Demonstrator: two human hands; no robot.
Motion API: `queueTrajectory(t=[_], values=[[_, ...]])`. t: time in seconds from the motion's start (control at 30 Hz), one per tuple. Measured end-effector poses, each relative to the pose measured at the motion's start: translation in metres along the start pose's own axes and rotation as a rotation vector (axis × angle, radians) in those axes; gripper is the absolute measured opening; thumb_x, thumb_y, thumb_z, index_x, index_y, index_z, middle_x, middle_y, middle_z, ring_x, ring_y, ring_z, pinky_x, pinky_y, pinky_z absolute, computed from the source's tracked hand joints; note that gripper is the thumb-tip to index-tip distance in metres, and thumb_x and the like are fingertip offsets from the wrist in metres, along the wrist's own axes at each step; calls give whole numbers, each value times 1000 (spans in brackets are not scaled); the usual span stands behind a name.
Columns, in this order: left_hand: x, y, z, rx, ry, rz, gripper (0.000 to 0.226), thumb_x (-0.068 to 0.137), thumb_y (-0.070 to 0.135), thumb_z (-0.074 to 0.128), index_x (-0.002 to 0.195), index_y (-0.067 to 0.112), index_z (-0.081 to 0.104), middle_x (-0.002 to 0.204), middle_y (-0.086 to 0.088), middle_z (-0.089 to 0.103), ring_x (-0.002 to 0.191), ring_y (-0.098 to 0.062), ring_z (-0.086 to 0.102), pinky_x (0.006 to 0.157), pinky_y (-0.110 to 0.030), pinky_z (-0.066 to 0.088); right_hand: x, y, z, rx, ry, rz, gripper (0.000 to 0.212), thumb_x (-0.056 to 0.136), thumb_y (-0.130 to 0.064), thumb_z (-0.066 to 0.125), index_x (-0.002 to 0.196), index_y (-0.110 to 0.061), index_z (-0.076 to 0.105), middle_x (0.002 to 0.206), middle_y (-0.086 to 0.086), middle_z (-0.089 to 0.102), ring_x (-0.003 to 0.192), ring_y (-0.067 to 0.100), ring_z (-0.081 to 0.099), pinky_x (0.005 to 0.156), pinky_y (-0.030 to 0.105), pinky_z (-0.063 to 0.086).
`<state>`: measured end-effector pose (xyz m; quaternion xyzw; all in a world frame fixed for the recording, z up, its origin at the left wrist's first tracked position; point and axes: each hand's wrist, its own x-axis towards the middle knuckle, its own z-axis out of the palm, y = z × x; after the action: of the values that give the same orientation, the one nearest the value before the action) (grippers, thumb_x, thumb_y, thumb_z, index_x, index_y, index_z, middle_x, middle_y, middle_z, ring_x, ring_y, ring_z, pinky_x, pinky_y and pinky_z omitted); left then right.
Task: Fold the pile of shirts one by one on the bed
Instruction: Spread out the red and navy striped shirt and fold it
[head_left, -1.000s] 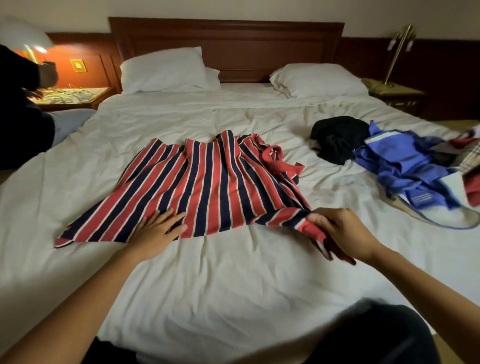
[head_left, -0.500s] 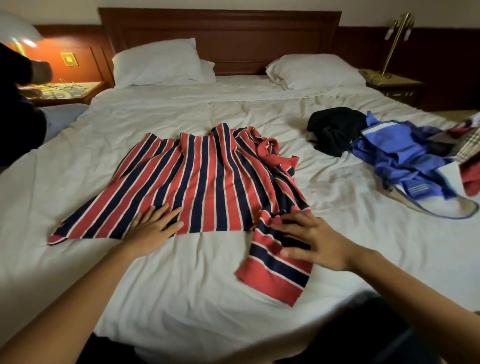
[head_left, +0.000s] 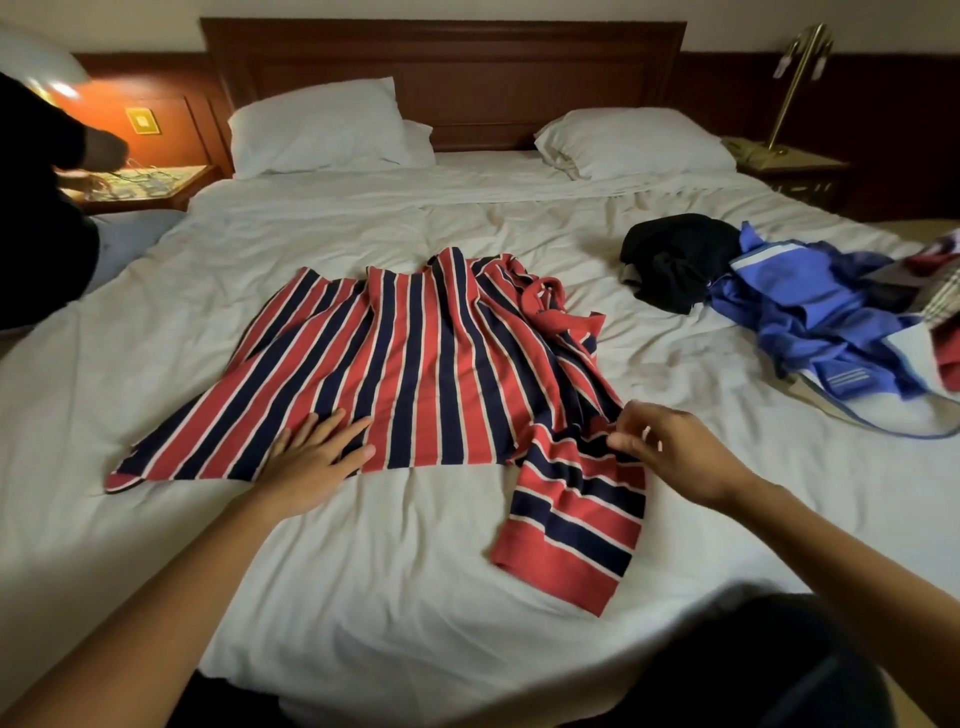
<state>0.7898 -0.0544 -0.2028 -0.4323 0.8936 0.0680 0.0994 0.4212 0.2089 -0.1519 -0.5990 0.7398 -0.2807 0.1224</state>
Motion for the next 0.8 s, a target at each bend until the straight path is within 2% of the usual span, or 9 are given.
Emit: queueTrajectory(t=[0.03,0.1,0.2,0.33,0.43,0.6,0.7,0.8], values=[[0,0,0,-26,6,-12,55,105,52,19,154,51,-6,166,12,-12,154,-23,-10,124,-50,-1,4,3,4,-59,71,94,22,94,-53,54,100,-32,54,82,-10,64,79,10,61,67,30,47],[0,0,1,-29,11,-15,55,104,52,19,153,52,-6,166,11,-11,154,-23,-10,124,-50,-1,12,4,16,-98,138,278,34,97,-54,49,119,-29,47,90,-4,66,88,21,62,74,37,49],[0,0,2,-52,19,-24,55,104,54,19,153,54,-6,166,12,-10,154,-21,-9,124,-49,-1,26,-4,37,-102,169,385,45,97,-49,53,134,-25,45,106,9,67,98,31,64,83,41,52],[-1,1,1,-72,24,-28,54,103,57,19,152,55,-3,167,13,-8,154,-20,-7,124,-49,-1,42,-14,46,-129,184,404,28,101,-25,50,126,-19,61,111,17,69,97,38,64,81,41,52],[1,-2,1,-82,21,-32,54,101,61,17,151,57,-3,167,14,-7,154,-20,-7,124,-50,-1,41,4,20,-196,217,400,30,100,-16,48,116,-18,72,110,17,71,99,39,64,85,39,51],[9,-6,1,-134,-36,-64,63,85,84,9,143,68,-11,166,16,-11,153,-21,-12,122,-50,-5,18,56,-33,-356,108,490,26,100,-22,52,115,-23,74,115,16,70,101,38,63,85,39,48],[14,-9,-1,-174,-74,-72,70,72,95,6,136,74,-13,165,18,-14,152,-22,-17,120,-52,-8,16,50,-25,-331,107,473,31,100,-35,53,127,-25,65,115,15,70,101,37,63,79,38,47],[18,-9,-5,-198,-126,-79,74,67,99,7,134,76,-13,164,17,-17,151,-25,-21,120,-54,-10,18,31,0,-274,114,465,42,99,-47,51,137,-30,55,118,17,68,103,41,63,85,41,48]])
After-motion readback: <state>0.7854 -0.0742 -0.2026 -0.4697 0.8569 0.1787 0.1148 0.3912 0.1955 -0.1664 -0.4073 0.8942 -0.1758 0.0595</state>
